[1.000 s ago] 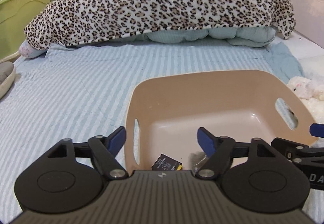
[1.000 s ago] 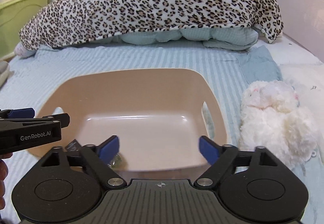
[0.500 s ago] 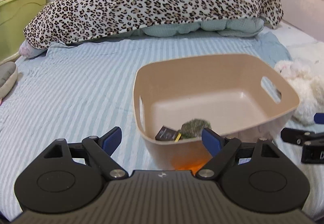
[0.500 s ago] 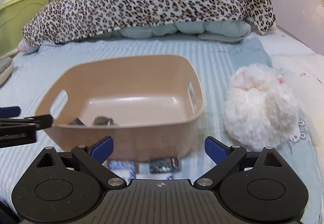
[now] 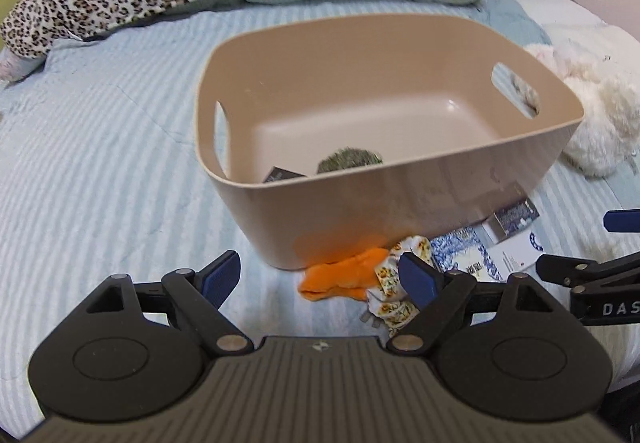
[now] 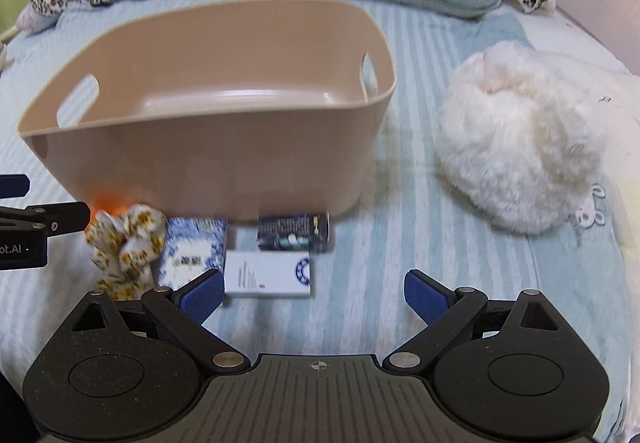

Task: Organize objects
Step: 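Grasp the floral scrunchie with the left tool while the right tool grasps the white box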

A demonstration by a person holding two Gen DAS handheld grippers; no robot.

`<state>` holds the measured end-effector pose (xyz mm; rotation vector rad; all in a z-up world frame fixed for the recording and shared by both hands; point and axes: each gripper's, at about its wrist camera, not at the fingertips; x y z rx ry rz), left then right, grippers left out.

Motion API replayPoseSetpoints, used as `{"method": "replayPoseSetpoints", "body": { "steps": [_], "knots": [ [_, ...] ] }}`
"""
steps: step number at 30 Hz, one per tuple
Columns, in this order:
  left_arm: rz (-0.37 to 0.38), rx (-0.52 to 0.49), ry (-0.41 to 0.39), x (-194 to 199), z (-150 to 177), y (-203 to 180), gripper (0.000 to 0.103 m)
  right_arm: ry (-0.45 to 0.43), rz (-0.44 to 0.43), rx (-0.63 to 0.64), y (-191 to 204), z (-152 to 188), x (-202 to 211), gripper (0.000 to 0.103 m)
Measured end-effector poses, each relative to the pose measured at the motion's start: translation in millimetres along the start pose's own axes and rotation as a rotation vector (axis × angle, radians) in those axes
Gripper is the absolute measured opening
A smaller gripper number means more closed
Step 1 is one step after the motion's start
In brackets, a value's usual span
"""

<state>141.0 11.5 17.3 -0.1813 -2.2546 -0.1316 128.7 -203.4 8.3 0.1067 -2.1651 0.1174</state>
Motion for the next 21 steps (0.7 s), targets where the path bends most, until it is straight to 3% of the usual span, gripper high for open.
{"method": "replayPoseSetpoints", "body": {
  "steps": [5,9,16,21],
  "knots": [
    [0.030,-0.029,-0.006,-5,2,-3,0.084,0.053,0.007,0.011,1,3,-16,0.098],
    [0.056,-0.085,-0.024,-5,4,-9,0.072,0.072,-0.007,0.003,1,4,-23,0.098],
    [0.111,-0.147,-0.042,-5,11,-19,0.062,0.110,-0.030,0.001,6,9,-36,0.098],
    [0.135,-0.194,-0.046,-10,13,-25,0.032,0.123,-0.023,0.013,10,11,-46,0.096]
  ]
}}
Point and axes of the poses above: each gripper's, at about its wrist camera, not at the fingertips, and x roughly against the way its jaws point, y to its left, z to its underside, and after that the axes turned 2 degrees about -y, right-handed
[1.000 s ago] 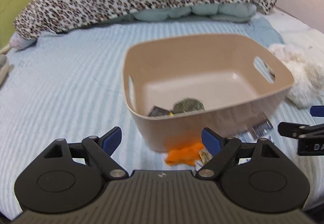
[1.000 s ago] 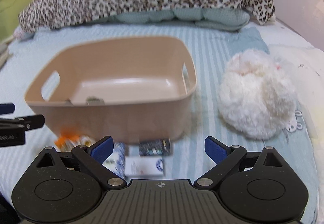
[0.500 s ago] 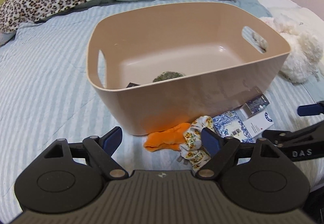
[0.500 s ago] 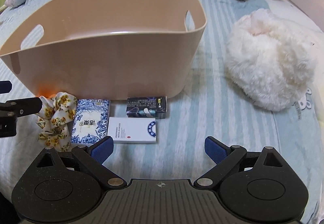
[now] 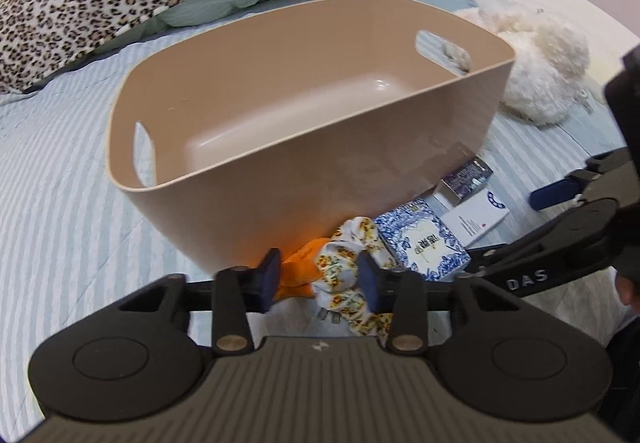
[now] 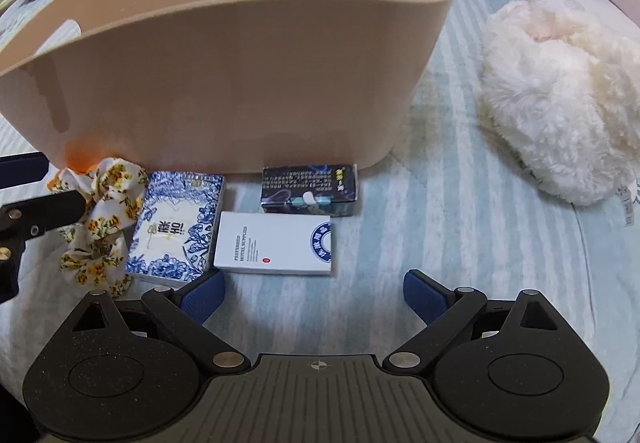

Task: Organize objects
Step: 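Grasp the floral scrunchie with the left tool while the right tool grasps the white box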

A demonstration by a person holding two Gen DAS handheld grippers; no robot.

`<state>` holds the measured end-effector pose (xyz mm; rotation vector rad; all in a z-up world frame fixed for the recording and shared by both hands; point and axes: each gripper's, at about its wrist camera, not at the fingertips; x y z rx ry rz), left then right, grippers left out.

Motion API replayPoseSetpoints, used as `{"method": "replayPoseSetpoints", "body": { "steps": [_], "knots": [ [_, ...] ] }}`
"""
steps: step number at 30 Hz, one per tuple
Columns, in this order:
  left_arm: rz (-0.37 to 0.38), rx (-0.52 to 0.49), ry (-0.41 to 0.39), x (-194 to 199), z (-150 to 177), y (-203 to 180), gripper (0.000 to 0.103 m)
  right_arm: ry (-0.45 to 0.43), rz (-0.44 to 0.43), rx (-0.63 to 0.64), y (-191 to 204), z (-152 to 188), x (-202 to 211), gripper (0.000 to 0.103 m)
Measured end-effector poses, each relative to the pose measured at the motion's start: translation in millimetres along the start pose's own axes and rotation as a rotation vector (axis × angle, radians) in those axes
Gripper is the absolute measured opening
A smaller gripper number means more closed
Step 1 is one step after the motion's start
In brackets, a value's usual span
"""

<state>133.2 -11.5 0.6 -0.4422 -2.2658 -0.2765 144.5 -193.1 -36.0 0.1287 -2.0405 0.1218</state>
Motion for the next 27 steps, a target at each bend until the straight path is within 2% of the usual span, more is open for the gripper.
{"method": "replayPoseSetpoints", "body": {
  "steps": [3,5,9,11,13,14,16,18,21,22,24,26,27],
  "knots": [
    [0.025,-0.005,0.002,-2,1,0,0.012,-0.018,0.002,0.005,3,0,0,0.093],
    [0.041,-0.009,0.006,-1,2,2,0.005,-0.033,-0.007,0.006,5,-1,1,0.089],
    [0.048,-0.015,0.010,0,6,5,0.002,-0.036,-0.019,0.007,6,-2,2,0.078],
    [0.052,-0.016,0.014,1,8,7,0.002,-0.037,-0.025,0.011,7,-1,2,0.069],
    [0.049,-0.014,0.019,1,10,9,0.001,-0.041,-0.034,0.019,8,-1,5,0.053],
    [0.045,-0.011,0.019,2,10,10,0.001,-0.042,-0.036,0.019,8,-1,6,0.050],
    [0.042,-0.005,0.021,3,11,11,0.001,-0.040,-0.044,0.019,7,-1,8,0.037],
    [0.048,-0.003,0.021,4,10,12,0.001,-0.037,-0.056,0.010,5,0,11,0.031],
    [0.046,-0.004,0.020,6,11,12,0.001,-0.035,-0.062,0.005,1,3,14,0.031],
    [0.045,-0.003,0.021,6,11,13,0.001,-0.034,-0.062,0.002,0,4,14,0.037],
    [0.044,0.001,0.030,5,12,13,0.001,-0.036,-0.062,-0.012,-3,5,13,0.044],
    [0.052,0.005,0.040,3,12,14,0.001,-0.048,-0.067,-0.018,-7,4,13,0.055],
    [0.054,0.010,0.044,2,13,15,0.001,-0.057,-0.062,-0.016,-11,5,12,0.065]
  ]
}}
Point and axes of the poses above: each gripper's, at about its wrist camera, not at the fingertips, and x roughly against the way its jaws point, y to its left, z to its underside, and after that the axes turned 2 degrees about -y, right-handed
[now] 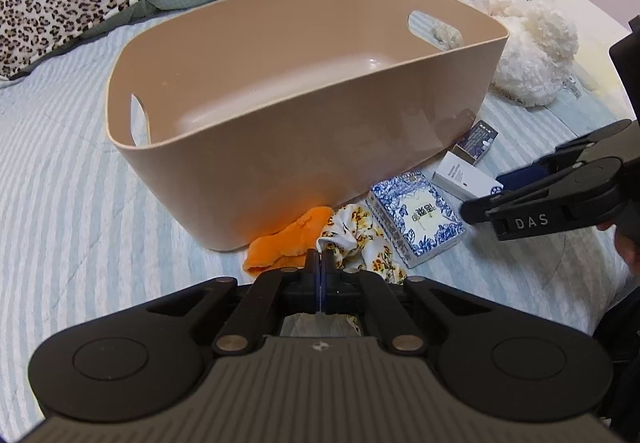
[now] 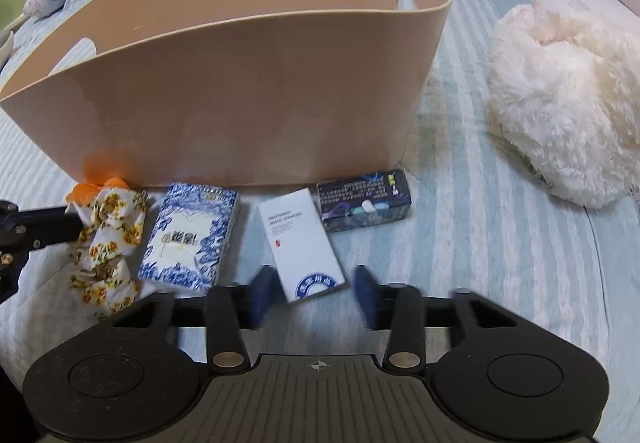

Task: Organize objects
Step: 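Grasp the floral scrunchie with the left tool while the right tool grasps the white box, then carry both items over the basket and release them inside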

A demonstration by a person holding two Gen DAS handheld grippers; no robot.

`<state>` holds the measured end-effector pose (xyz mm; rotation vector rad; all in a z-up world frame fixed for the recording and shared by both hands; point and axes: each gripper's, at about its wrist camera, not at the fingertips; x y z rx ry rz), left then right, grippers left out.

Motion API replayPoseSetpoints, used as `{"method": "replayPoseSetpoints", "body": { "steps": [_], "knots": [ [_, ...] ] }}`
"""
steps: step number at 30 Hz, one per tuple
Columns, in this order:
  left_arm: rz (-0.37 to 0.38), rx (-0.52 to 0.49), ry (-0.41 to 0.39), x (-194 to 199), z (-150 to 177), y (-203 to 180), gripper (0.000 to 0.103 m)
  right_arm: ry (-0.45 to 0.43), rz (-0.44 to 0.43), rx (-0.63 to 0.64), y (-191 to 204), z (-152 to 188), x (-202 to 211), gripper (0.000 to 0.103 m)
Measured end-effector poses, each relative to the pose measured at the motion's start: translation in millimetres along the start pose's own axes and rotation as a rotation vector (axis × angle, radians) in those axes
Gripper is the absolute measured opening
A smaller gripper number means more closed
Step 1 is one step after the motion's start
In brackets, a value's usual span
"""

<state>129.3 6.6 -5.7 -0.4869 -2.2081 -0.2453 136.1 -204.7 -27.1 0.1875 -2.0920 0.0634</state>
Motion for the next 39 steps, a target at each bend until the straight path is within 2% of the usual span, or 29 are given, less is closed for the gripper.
{"method": "replayPoseSetpoints", "body": {
  "steps": [5,6,7,8,9,10,16,21,26,31,39],
  "knots": [
    [0.012,0.017,0.019,-5,1,4,0.001,-0.016,0.022,0.031,4,-3,-7,0.067],
    [0.015,0.018,0.020,-5,0,5,0.001,-0.020,0.023,0.041,5,-4,-8,0.062],
    [0.017,0.020,0.020,-5,1,6,0.001,-0.024,0.022,0.049,7,-4,-8,0.047],
    [0.016,0.021,0.020,-5,1,6,0.001,-0.024,0.017,0.056,9,-5,-8,0.041],
    [0.015,0.023,0.021,-4,0,6,0.001,-0.023,0.013,0.062,10,-6,-7,0.031],
    [0.017,0.024,0.020,-3,0,6,0.001,-0.023,0.009,0.066,11,-6,-6,0.029],
    [0.025,0.026,0.015,6,-1,8,0.000,-0.031,0.003,0.065,10,-6,8,0.028],
    [0.024,0.024,-0.023,24,-4,6,0.000,-0.079,-0.010,0.057,12,-10,33,0.028],
    [0.023,0.025,-0.078,48,-8,4,0.000,-0.161,-0.031,0.043,18,-12,60,0.028],
    [0.013,0.043,-0.147,73,-16,5,0.000,-0.267,-0.046,0.026,9,-17,88,0.029],
    [0.004,0.143,-0.259,97,-41,19,0.000,-0.397,-0.063,-0.042,-5,-36,111,0.029]
  ]
}}
Point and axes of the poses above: each gripper's, at about its wrist camera, not at the fingertips, and x roughly against the way its jaws point, y to its left, z to its underside, and after that the axes turned 2 degrees about -y, right-handed
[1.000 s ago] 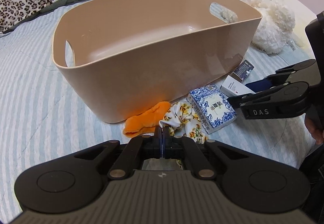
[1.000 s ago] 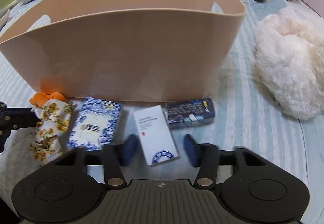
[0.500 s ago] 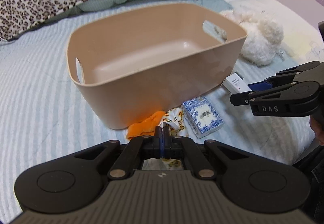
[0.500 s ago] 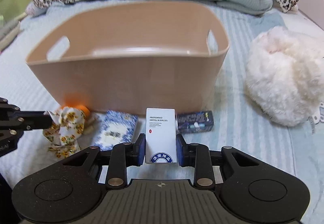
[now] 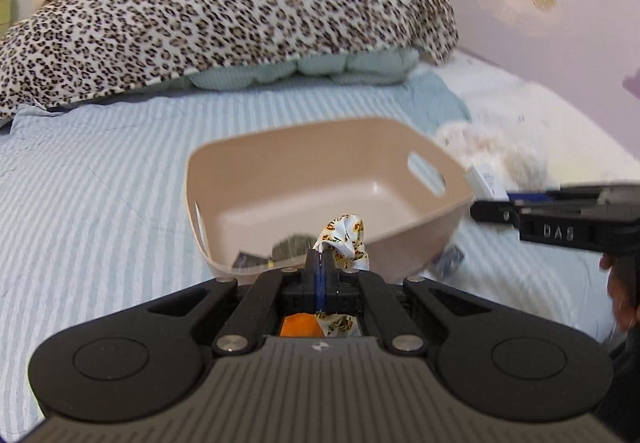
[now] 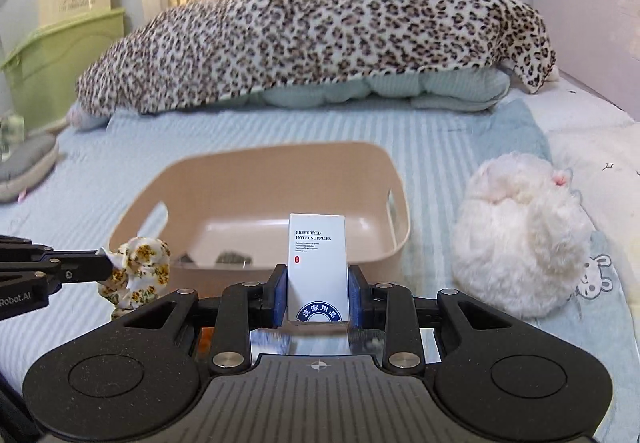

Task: Organize objects
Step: 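Carry both items over the basket and release them inside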

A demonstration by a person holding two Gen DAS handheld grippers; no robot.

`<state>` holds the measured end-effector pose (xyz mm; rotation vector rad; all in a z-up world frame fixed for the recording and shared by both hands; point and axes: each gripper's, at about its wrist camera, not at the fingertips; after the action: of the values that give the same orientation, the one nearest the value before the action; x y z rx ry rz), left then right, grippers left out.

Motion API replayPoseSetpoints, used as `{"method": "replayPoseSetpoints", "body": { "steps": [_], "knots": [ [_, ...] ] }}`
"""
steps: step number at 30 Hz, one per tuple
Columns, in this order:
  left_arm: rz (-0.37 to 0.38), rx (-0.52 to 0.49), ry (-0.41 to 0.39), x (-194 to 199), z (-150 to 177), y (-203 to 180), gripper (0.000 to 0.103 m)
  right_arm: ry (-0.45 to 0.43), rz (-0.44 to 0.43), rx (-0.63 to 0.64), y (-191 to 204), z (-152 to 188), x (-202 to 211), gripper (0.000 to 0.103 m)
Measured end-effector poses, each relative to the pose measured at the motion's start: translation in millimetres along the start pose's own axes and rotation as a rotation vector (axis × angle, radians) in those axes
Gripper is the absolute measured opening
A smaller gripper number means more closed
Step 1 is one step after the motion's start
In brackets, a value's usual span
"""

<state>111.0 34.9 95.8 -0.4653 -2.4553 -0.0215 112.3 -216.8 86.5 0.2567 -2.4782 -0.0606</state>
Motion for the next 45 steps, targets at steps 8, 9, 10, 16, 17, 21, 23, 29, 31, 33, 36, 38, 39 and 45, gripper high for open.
{"method": "replayPoseSetpoints", "body": {
  "steps": [8,9,10,16,17,21,23,29,31,33,36,38,39,45],
  "knots": [
    [-0.043,0.081,-0.073,-14,-24,8,0.000,-0.071,-0.022,-0.087,-1,-21,-12,0.029],
    [-0.055,0.089,-0.077,-20,-25,8,0.000,-0.073,-0.022,-0.093,1,-23,-16,0.029],
    [-0.069,0.095,-0.077,-26,-26,9,0.000,-0.072,-0.019,-0.098,3,-24,-21,0.029],
    [-0.147,0.122,-0.051,-67,-27,18,0.000,-0.035,0.018,-0.104,11,-26,-56,0.029],
    [-0.158,0.120,-0.040,-73,-28,19,0.000,-0.023,0.029,-0.104,12,-25,-63,0.029],
    [-0.189,0.132,0.015,-98,-20,24,0.000,0.019,0.058,-0.097,16,-23,-87,0.029],
    [-0.203,0.142,0.047,-109,-17,25,0.000,0.041,0.067,-0.081,21,-22,-97,0.029],
    [-0.234,0.129,0.080,-115,-13,23,0.004,0.076,0.103,-0.003,34,-16,-109,0.040],
    [-0.231,0.124,0.071,-109,-14,19,0.013,0.068,0.109,0.012,36,-16,-106,0.045],
    [-0.221,0.126,0.056,-101,-16,16,0.045,0.060,0.103,0.005,34,-15,-100,0.057],
    [-0.255,0.121,0.007,-83,-18,9,0.075,0.040,0.105,-0.011,31,-17,-86,0.072],
    [-0.272,0.099,-0.010,-72,-19,5,0.076,0.027,0.092,-0.014,29,-17,-74,0.078],
    [-0.275,0.088,-0.010,-68,-18,4,0.076,0.021,0.085,-0.011,28,-17,-68,0.081],
    [-0.278,0.042,0.004,-46,-12,-4,0.087,0.010,0.071,0.018,24,-16,-40,0.098]
  ]
}}
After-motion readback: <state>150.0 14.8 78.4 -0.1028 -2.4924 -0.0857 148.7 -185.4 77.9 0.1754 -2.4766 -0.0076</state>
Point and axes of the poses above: each gripper's, at about its wrist camera, not at the fingertips, and x roughly against the way its jaws point, y to its left, z to its underside, and after that the axes turned 2 degrees about -y, right-handed
